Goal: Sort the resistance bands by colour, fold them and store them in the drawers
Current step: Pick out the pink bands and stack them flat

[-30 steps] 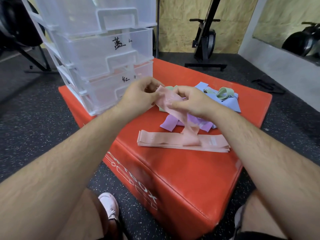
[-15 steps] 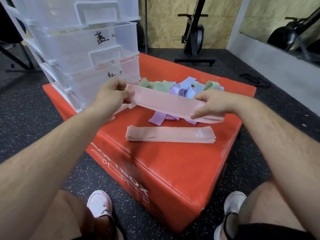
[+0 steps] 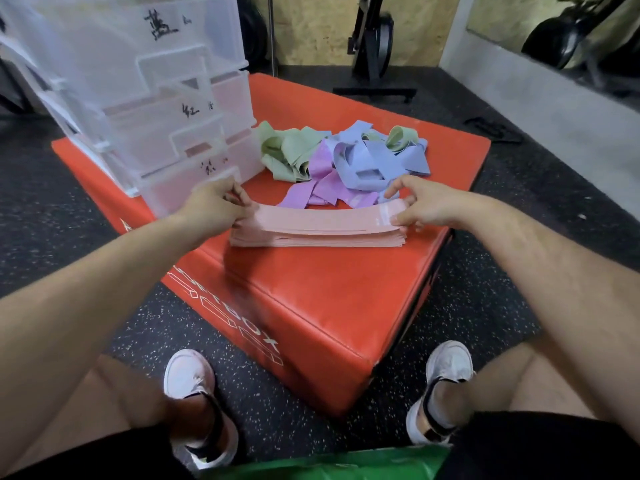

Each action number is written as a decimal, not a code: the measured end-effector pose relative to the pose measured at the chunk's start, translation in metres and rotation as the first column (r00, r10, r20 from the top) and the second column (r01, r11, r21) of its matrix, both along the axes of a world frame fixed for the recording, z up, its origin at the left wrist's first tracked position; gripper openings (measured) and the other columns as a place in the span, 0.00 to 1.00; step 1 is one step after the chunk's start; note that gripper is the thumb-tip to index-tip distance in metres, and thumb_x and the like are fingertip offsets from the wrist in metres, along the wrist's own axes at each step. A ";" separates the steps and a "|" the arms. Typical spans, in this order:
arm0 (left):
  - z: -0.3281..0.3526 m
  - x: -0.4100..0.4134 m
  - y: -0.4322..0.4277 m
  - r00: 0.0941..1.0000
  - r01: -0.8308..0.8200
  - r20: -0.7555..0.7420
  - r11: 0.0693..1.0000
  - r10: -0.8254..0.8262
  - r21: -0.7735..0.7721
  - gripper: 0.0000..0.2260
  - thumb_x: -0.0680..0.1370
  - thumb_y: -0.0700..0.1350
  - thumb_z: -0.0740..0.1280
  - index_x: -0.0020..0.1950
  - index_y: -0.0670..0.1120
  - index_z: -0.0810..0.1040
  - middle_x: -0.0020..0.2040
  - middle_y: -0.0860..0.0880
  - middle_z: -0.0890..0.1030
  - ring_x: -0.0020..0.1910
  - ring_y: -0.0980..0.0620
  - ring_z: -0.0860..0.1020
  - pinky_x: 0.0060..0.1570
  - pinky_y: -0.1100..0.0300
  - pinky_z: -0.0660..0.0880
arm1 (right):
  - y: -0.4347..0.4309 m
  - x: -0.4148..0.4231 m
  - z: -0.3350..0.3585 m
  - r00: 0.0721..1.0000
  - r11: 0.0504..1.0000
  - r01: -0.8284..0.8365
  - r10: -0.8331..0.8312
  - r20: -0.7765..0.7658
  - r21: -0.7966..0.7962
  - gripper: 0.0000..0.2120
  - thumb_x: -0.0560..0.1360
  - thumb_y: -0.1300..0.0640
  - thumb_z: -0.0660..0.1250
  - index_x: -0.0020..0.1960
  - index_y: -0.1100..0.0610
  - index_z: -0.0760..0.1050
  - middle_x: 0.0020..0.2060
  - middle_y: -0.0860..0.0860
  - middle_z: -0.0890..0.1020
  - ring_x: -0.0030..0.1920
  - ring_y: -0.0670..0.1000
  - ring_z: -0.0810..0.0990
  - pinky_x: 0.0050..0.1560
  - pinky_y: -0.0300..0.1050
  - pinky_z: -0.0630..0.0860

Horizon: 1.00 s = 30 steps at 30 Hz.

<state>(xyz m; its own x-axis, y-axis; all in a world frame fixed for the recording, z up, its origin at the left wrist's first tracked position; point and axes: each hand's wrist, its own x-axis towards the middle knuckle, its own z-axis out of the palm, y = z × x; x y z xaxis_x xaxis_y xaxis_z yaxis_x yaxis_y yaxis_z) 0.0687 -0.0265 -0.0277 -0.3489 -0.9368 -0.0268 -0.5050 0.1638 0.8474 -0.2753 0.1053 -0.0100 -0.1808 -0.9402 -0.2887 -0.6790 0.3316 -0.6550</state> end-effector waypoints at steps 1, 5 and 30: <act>-0.003 0.000 0.000 0.996 0.007 0.084 0.999 -0.003 -0.053 0.07 0.74 0.36 0.72 0.42 0.47 0.77 0.32 0.51 0.75 0.31 0.56 0.74 0.33 0.67 0.71 | 0.001 0.001 -0.003 0.999 1.000 0.001 -0.002 -0.032 -0.019 0.19 0.73 0.67 0.72 0.58 0.53 0.72 0.33 0.56 0.80 0.28 0.48 0.76 0.32 0.45 0.72; -0.009 -0.002 0.006 0.965 0.046 0.260 0.982 0.003 -0.184 0.03 0.76 0.38 0.70 0.47 0.45 0.78 0.38 0.51 0.76 0.37 0.50 0.75 0.34 0.62 0.69 | 0.004 0.004 -0.013 0.967 0.996 -0.031 0.008 -0.255 -0.089 0.15 0.71 0.60 0.76 0.52 0.49 0.75 0.36 0.47 0.73 0.33 0.48 0.72 0.34 0.41 0.67; -0.024 0.006 -0.005 0.762 0.490 0.542 0.863 -0.354 -0.126 0.18 0.69 0.51 0.77 0.57 0.55 0.78 0.54 0.50 0.77 0.58 0.48 0.75 0.63 0.48 0.70 | 0.010 0.008 -0.018 0.833 0.948 -0.318 0.283 -0.476 0.009 0.26 0.71 0.46 0.76 0.67 0.47 0.76 0.63 0.47 0.76 0.63 0.49 0.73 0.64 0.44 0.69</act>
